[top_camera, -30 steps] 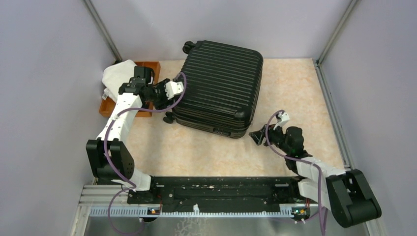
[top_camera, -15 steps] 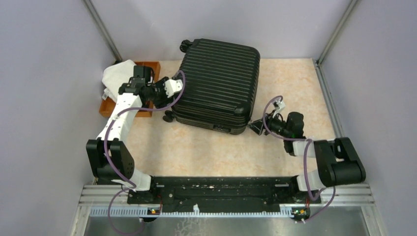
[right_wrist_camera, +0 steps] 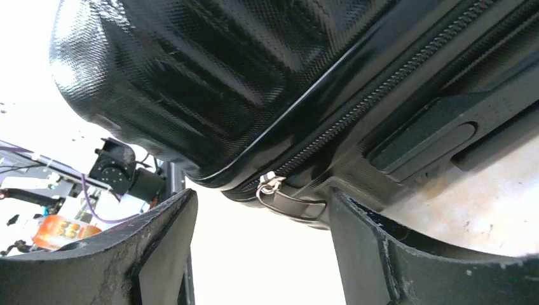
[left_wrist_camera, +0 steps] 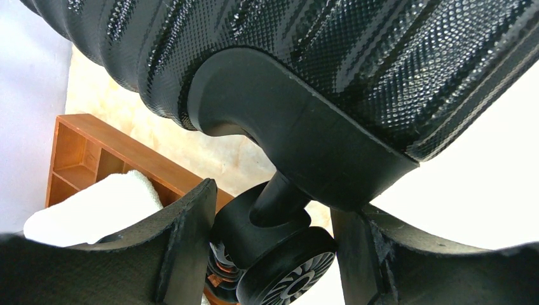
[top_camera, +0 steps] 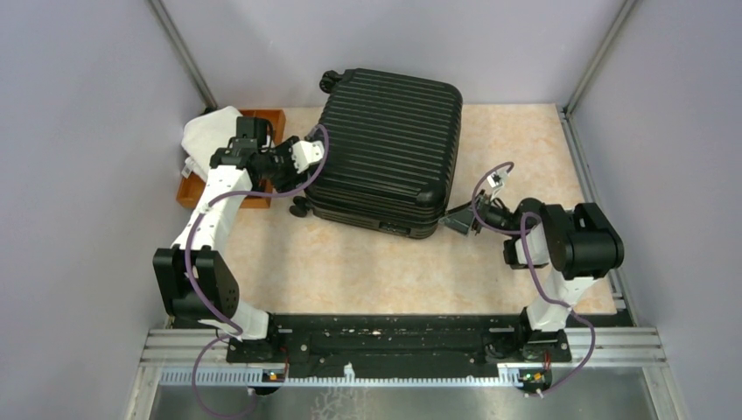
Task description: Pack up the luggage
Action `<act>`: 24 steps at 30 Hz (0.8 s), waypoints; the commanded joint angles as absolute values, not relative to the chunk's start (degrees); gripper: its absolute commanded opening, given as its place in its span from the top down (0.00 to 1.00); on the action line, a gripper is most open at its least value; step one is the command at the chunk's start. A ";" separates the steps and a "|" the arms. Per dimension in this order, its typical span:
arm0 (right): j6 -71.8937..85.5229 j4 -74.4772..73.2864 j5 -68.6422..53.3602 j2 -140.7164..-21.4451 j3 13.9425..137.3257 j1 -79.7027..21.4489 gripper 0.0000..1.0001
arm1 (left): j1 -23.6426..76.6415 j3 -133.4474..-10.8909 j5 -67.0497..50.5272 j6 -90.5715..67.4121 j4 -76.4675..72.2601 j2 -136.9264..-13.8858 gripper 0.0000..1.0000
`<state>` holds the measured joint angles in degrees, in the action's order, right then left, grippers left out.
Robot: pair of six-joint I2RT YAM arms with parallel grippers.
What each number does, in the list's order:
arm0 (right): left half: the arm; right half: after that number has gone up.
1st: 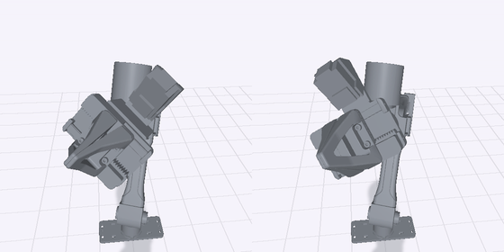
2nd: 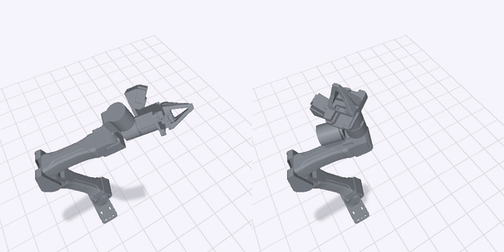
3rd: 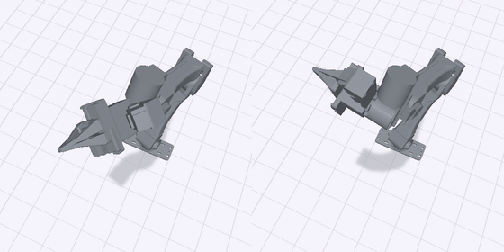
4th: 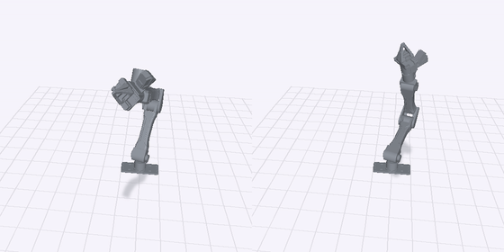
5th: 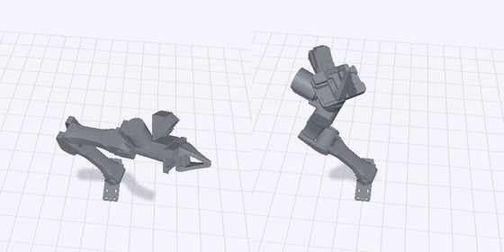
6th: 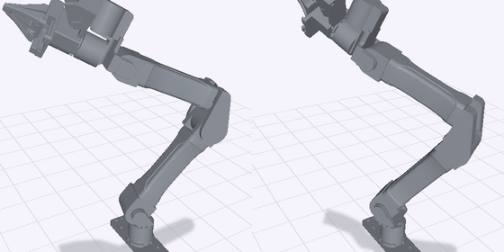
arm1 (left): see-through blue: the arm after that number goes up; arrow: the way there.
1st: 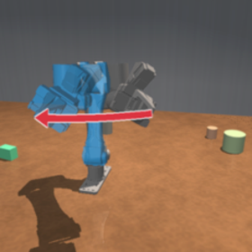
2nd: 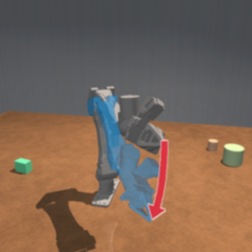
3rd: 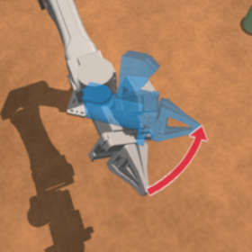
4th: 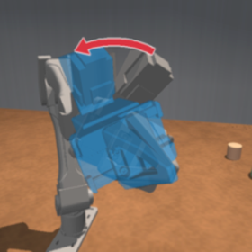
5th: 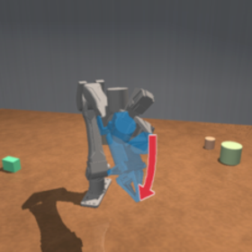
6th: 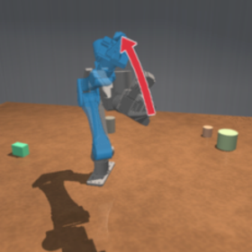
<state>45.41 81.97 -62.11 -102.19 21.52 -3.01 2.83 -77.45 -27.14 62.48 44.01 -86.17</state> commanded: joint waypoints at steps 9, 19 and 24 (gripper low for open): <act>52.25 98.62 -66.07 -105.26 24.38 -3.38 0.53 | 1.71 -78.18 -26.47 61.57 35.16 -83.32 0.86; 51.23 98.61 -63.32 -106.26 21.43 -3.55 0.75 | 1.67 -78.49 -27.28 61.31 35.46 -82.55 0.85; 50.06 98.48 -60.63 -104.29 20.14 -3.51 1.00 | 1.69 -78.57 -27.47 61.22 35.48 -82.36 0.85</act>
